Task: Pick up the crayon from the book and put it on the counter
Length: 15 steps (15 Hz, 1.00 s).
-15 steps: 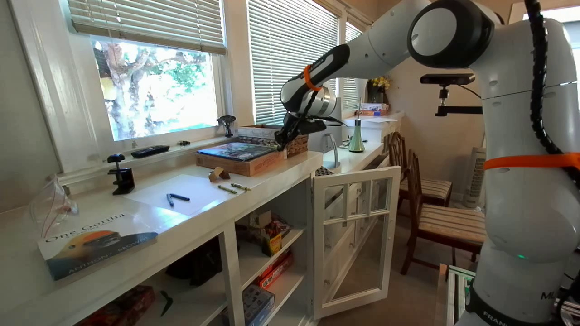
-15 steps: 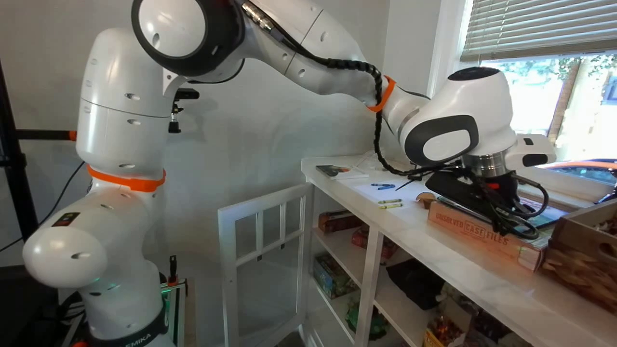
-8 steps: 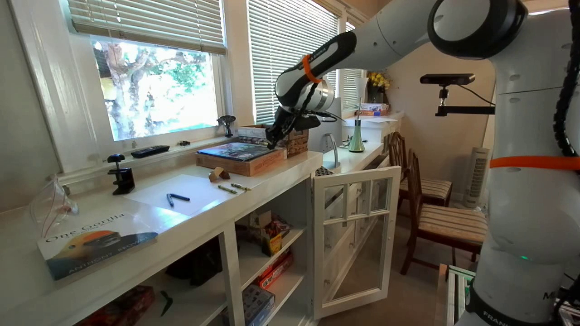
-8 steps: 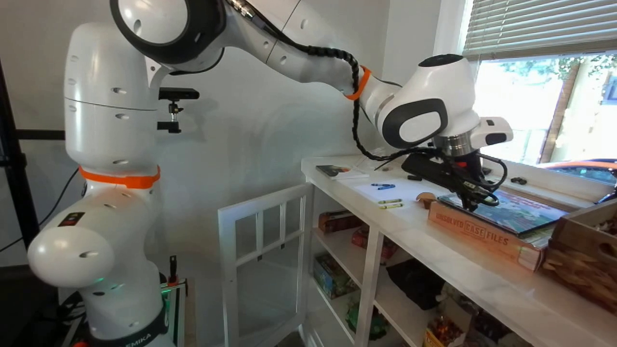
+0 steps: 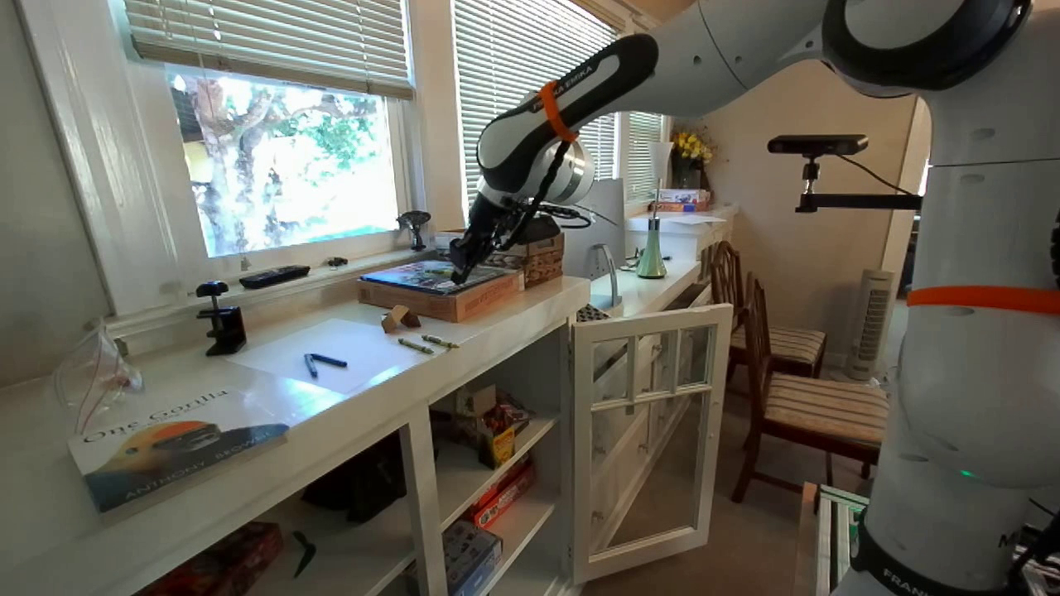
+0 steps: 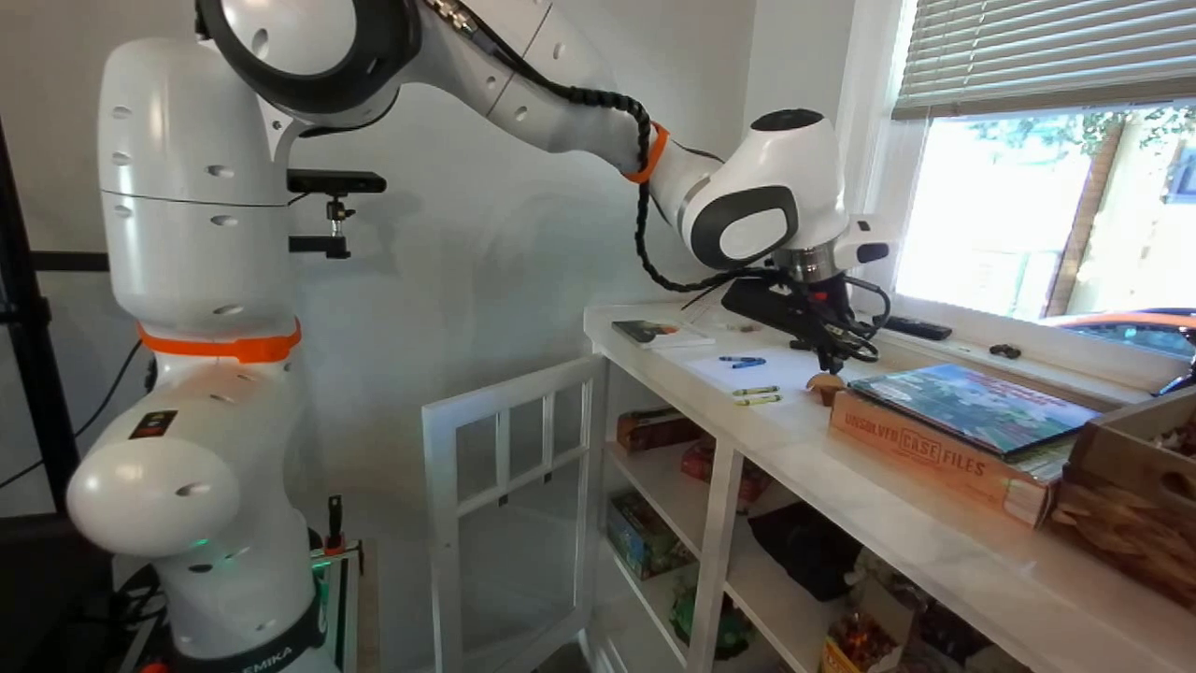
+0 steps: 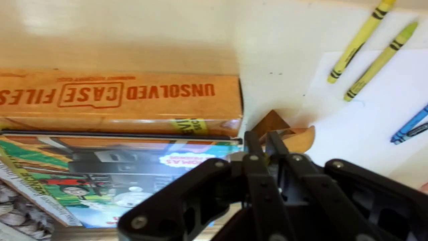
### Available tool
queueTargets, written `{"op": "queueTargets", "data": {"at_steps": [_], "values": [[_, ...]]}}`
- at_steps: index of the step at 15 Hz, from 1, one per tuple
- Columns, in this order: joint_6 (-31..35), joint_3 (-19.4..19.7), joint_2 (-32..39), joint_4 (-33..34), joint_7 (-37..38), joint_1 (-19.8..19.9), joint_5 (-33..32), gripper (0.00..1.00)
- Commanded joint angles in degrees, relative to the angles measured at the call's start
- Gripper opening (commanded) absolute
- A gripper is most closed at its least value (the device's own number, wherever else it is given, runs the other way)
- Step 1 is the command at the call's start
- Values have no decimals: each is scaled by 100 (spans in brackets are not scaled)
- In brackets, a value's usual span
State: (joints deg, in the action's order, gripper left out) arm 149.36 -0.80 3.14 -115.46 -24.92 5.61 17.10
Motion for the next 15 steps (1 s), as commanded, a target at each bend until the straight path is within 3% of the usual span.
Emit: {"op": "queueTargets", "data": {"at_steps": [1, 9, 15], "values": [[-109, -87, -229, -260, -308, -203, 334, 3], [-568, -182, -438, -588, -483, -537, 645, 3], [-685, -154, -370, -752, -239, -601, 429, 3]]}}
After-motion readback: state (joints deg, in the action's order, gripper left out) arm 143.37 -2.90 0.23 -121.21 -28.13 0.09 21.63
